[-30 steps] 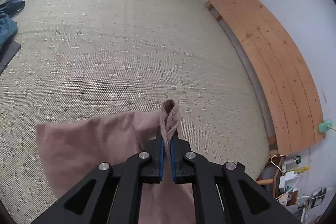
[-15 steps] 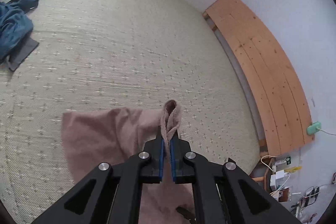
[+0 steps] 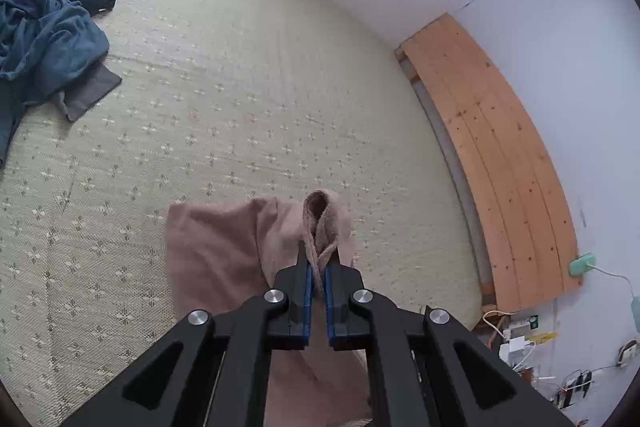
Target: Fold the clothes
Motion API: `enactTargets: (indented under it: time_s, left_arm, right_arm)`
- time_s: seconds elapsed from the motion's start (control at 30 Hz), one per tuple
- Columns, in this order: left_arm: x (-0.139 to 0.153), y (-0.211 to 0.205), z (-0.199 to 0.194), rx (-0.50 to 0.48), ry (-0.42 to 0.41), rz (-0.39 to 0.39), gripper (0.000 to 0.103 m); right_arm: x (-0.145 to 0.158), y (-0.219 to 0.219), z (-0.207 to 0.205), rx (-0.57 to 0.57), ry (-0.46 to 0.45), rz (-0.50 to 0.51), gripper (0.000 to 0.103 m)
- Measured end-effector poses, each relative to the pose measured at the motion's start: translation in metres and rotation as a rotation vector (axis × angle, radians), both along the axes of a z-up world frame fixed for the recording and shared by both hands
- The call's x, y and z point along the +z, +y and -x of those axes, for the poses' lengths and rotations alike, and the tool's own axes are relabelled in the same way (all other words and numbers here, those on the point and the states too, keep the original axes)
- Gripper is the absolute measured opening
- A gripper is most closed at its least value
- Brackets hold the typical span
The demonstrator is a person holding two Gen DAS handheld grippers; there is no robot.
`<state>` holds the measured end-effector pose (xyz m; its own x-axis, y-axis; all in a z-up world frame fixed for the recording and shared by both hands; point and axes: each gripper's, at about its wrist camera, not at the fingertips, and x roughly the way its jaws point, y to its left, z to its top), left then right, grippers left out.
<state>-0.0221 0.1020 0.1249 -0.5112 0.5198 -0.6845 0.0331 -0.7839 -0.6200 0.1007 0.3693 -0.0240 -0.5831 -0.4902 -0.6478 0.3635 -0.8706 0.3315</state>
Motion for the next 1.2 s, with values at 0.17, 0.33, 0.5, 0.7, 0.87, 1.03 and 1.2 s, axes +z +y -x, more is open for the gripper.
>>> enactTargets:
  time_s: [0.17, 0.33, 0.5, 0.7, 0.87, 1.03, 1.2]
  left_arm:
    - [-0.003, 0.038, 0.03, -0.03, -0.036, 0.01, 0.004]
    - [-0.02, 0.098, 0.066, -0.066, -0.09, 0.076, 0.004]
    - [-0.054, 0.147, 0.097, -0.06, -0.151, 0.134, 0.004]
    - [-0.098, 0.18, 0.117, -0.043, -0.215, 0.202, 0.004]
    - [-0.118, 0.194, 0.126, -0.04, -0.235, 0.234, 0.004]
    - [-0.122, 0.204, 0.13, -0.045, -0.22, 0.271, 0.004]
    - [-0.132, 0.209, 0.137, -0.042, -0.228, 0.297, 0.004]
  right_arm:
    - [0.026, -0.006, -0.032, -0.039, 0.005, 0.066, 0.004]
    - [0.027, 0.002, -0.045, -0.111, -0.052, 0.141, 0.003]
    - [0.018, 0.026, -0.042, -0.193, -0.095, 0.176, 0.003]
    - [-0.01, 0.056, -0.024, -0.257, -0.17, 0.179, 0.003]
    - [-0.026, 0.078, -0.013, -0.287, -0.207, 0.191, 0.003]
    - [-0.029, 0.086, -0.007, -0.291, -0.216, 0.185, 0.003]
    - [-0.033, 0.088, -0.003, -0.306, -0.222, 0.175, 0.003]
